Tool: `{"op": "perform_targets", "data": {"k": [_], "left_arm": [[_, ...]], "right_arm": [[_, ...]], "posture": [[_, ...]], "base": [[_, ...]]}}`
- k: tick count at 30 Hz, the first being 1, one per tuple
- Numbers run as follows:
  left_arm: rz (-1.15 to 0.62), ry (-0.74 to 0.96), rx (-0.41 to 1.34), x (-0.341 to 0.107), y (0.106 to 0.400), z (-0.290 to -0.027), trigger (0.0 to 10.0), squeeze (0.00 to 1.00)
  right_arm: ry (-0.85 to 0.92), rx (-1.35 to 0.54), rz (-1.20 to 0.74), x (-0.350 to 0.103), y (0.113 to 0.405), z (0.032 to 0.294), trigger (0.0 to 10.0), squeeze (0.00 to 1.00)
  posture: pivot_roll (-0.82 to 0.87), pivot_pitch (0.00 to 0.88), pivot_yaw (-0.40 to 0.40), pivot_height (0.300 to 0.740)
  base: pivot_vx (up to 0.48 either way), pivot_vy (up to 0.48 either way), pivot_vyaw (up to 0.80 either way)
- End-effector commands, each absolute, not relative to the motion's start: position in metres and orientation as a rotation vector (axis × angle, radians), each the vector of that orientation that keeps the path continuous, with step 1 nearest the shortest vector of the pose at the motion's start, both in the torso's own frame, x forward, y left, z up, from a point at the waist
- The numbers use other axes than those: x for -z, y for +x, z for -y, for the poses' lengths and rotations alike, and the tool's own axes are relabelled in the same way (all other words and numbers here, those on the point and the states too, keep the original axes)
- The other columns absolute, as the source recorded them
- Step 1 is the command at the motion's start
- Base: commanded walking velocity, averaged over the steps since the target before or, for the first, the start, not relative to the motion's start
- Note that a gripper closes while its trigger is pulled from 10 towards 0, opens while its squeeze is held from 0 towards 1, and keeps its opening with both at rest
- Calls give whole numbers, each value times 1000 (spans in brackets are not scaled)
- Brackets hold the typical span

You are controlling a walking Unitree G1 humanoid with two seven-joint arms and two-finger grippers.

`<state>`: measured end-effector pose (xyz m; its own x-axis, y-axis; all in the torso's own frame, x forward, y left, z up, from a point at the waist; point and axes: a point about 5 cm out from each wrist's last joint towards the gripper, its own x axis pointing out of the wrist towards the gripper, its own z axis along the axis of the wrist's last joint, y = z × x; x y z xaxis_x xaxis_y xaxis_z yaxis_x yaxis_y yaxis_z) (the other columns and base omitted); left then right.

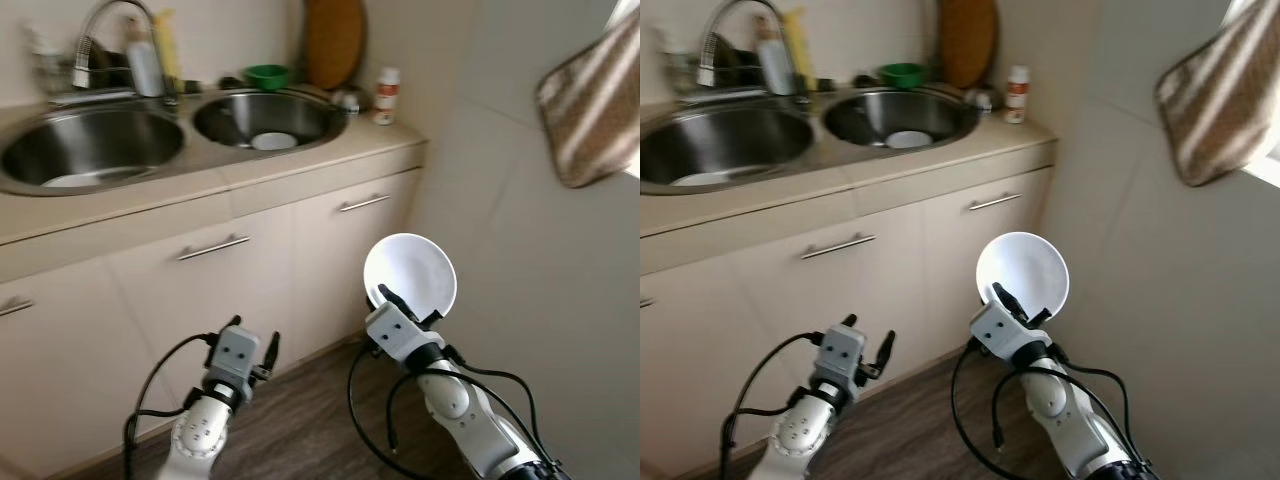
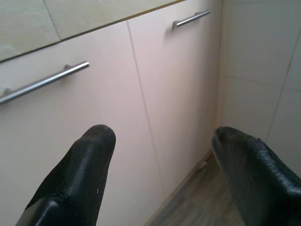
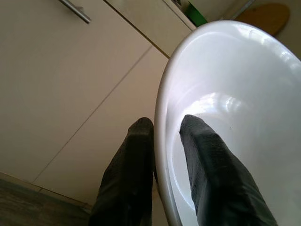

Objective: Kitchen organization

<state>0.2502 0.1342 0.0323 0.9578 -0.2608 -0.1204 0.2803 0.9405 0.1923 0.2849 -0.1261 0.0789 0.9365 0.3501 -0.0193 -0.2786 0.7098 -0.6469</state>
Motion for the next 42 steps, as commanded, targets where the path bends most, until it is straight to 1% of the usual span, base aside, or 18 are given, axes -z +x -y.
{"op": "perform_targets", "data": {"k": [1, 10, 12, 13, 16, 17, 18, 19, 20, 21, 22, 23, 24, 25, 26, 27, 31, 42], "left_arm": [[-87, 234, 275, -34, 252, -138, 10000, 0], [-74, 240, 261, -34, 251, -139, 10000, 0], [-75, 240, 261, -34, 251, -139, 10000, 0], [-76, 239, 262, -34, 251, -139, 10000, 0], [-78, 239, 263, -34, 251, -140, 10000, 0], [-80, 238, 264, -33, 251, -140, 10000, 0], [-82, 238, 265, -33, 251, -140, 10000, 0], [-82, 238, 265, -33, 251, -140, 10000, 0], [-86, 238, 267, -32, 251, -140, 10000, 0], [-88, 238, 268, -32, 251, -139, 10000, 0], [-90, 238, 271, -32, 251, -139, 10000, 0], [-91, 238, 272, -32, 251, -139, 10000, 0], [-91, 238, 272, -32, 251, -139, 10000, 0], [-95, 239, 276, -31, 251, -139, 10000, 0], [-97, 240, 277, -31, 251, -140, 10000, 0], [-98, 241, 279, -31, 251, -140, 10000, 0], [-95, 243, 280, -31, 252, -139, 10000, 0], [-75, 248, 271, -34, 253, -141, 10000, 0]], "right_arm": [[-700, -342, 132, -82, 287, 125, 0, 0], [-696, -335, 147, -83, 288, 125, 0, 0], [-700, -335, 114, -79, 289, 127, 0, 0], [-710, -353, 39, -69, 288, 128, 0, 0], [-727, -358, -38, -58, 286, 132, 0, 0], [-747, -356, -119, -47, 283, 137, 0, 0], [-756, -375, -175, -39, 281, 138, 2824, 0], [-756, -375, -175, -39, 281, 138, 2824, 0], [-778, -424, -263, -24, 273, 140, 4588, 0], [-785, -441, -287, -19, 270, 140, 4588, 0], [-755, -447, -303, -14, 265, 139, 3765, 0], [-748, -444, -314, -12, 264, 139, 3529, 0], [-748, -444, -314, -12, 264, 139, 3529, 0], [-765, -451, -318, -10, 263, 138, 4000, 0], [-772, -445, -309, -11, 264, 137, 6039, 0], [-769, -434, -304, -13, 266, 137, 10000, 0], [-737, -384, -278, -18, 271, 140, 10000, 0], [-720, -362, -252, -21, 274, 139, 10000, 0]], "posture": [[84, 0, -55, 740], [86, 0, -56, 740], [86, 0, -56, 740], [86, 0, -56, 740], [88, 0, -57, 740], [87, 0, -56, 740], [85, 0, -55, 740], [85, 0, -55, 740], [84, 0, -54, 740], [84, 0, -54, 740], [82, 0, -52, 740], [82, 0, -52, 740], [82, 0, -52, 740], [85, 0, -51, 740], [83, 0, -49, 740], [80, 0, -48, 740], [80, 0, -45, 740], [78, 0, -44, 740]], "base": [[0, 0, 800], [0, 0, 800], [0, 0, 800], [0, 0, 800], [0, 0, 0], [0, 0, 0], [0, 0, 0], [0, 0, 0], [0, 0, 0], [0, 0, 0], [0, 0, 0], [0, 0, 0], [0, 0, 0], [0, 0, 0], [0, 0, 0], [0, 0, 0], [0, 0, 0], [0, 0, 0]]}}
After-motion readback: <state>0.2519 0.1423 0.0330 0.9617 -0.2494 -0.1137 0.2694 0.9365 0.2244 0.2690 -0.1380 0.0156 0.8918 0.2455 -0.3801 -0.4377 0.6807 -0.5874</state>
